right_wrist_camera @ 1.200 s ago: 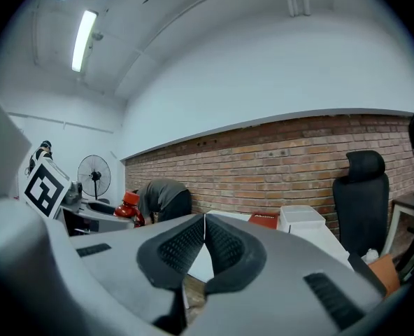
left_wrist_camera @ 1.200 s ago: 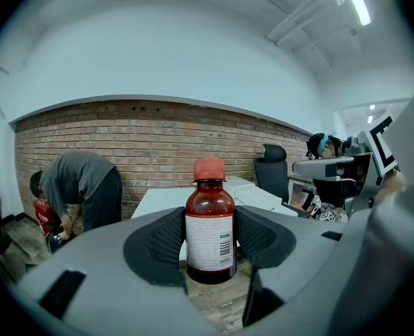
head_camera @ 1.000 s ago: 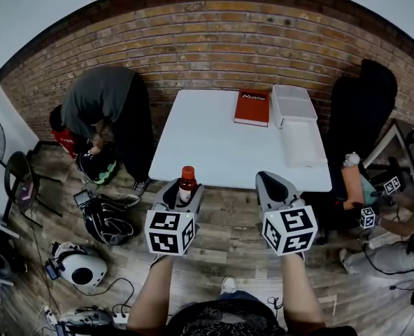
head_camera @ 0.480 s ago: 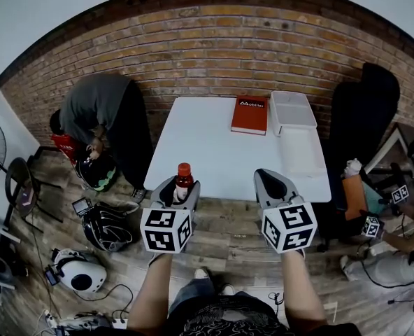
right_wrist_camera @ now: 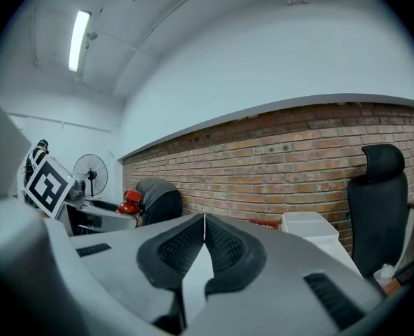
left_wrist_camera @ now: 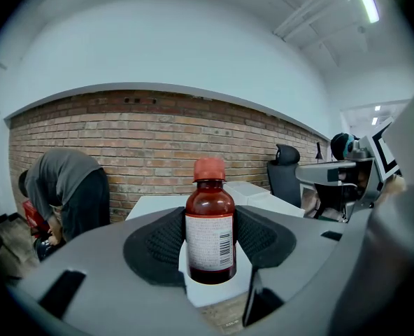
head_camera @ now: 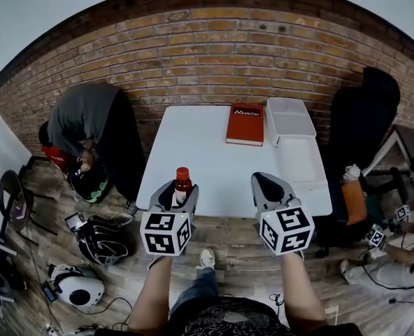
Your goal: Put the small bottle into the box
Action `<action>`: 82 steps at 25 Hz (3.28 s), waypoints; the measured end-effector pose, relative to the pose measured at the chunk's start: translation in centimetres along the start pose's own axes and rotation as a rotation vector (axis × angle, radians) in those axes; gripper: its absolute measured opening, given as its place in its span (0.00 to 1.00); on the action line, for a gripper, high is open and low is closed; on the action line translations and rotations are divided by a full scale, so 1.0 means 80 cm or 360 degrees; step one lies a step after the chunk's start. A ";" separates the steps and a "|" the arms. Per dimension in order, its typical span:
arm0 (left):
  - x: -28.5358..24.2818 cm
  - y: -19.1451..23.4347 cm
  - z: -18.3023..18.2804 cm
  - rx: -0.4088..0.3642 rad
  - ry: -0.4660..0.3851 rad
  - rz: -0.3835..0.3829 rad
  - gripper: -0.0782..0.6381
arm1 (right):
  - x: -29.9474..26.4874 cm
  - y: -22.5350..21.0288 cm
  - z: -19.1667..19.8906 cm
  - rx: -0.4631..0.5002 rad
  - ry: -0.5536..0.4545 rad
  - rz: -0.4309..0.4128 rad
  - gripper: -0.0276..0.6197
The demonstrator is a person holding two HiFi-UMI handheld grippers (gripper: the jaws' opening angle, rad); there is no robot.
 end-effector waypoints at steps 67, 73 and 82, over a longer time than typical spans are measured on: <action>-0.376 -0.199 -0.011 -0.0149 0.0205 0.1147 0.43 | -0.012 -0.278 -0.008 0.0051 0.0081 0.1001 0.08; -0.389 -0.258 -0.002 -0.0203 0.0273 0.1230 0.43 | 0.010 -0.313 -0.011 0.0043 0.0070 0.0988 0.08; -0.410 -0.341 0.025 -0.0249 0.0465 0.1425 0.43 | 0.040 -0.351 -0.011 0.0056 0.0067 0.1014 0.08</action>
Point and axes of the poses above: the fingertips, and each gripper's own axes: x backward along the fingers, y to its left, z out of its underside, the point moved 6 cm from there along x, backward along the fingers, and after that the axes turned 10 degrees about -y, right-handed, at the moved point
